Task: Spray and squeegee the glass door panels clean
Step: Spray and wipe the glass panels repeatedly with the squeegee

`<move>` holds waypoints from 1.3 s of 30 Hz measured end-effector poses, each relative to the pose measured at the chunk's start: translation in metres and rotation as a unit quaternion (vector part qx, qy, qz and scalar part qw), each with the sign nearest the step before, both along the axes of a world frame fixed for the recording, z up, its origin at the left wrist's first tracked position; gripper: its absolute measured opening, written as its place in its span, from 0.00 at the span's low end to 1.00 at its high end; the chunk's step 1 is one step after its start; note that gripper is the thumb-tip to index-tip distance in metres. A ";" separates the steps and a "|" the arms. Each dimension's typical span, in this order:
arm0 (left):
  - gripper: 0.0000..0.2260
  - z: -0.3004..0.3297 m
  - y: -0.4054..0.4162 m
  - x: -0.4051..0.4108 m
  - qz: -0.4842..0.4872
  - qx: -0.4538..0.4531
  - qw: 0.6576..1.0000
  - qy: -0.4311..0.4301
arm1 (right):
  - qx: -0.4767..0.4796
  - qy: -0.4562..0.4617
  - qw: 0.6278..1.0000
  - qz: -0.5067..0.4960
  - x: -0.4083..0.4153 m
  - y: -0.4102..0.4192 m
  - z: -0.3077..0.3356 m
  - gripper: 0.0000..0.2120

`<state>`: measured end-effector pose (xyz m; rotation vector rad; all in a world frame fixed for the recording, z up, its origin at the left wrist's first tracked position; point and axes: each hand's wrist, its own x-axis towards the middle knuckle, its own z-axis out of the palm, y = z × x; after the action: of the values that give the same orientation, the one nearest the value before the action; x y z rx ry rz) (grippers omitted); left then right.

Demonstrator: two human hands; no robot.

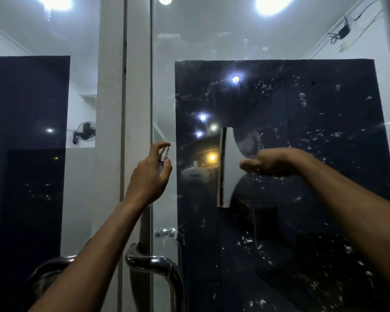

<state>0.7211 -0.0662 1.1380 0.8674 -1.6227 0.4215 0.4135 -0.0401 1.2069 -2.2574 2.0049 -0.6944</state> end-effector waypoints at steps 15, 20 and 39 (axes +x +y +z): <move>0.15 0.033 -0.016 -0.018 -0.019 -0.027 0.999 0.028 | -0.024 -0.059 0.998 -0.017 -0.020 0.004 0.013 0.28; 0.14 0.038 -0.018 -0.011 -0.015 -0.033 0.999 0.033 | -0.058 -0.052 0.997 0.020 0.032 0.005 0.028 0.24; 0.16 0.084 -0.013 0.030 -0.028 -0.084 0.996 0.023 | -0.072 -0.012 0.997 -0.014 0.060 -0.013 0.073 0.29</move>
<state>0.7508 -0.0792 1.2221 0.6980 -1.5407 0.4879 0.4734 -0.0534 1.2804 -2.2883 2.0422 -0.8924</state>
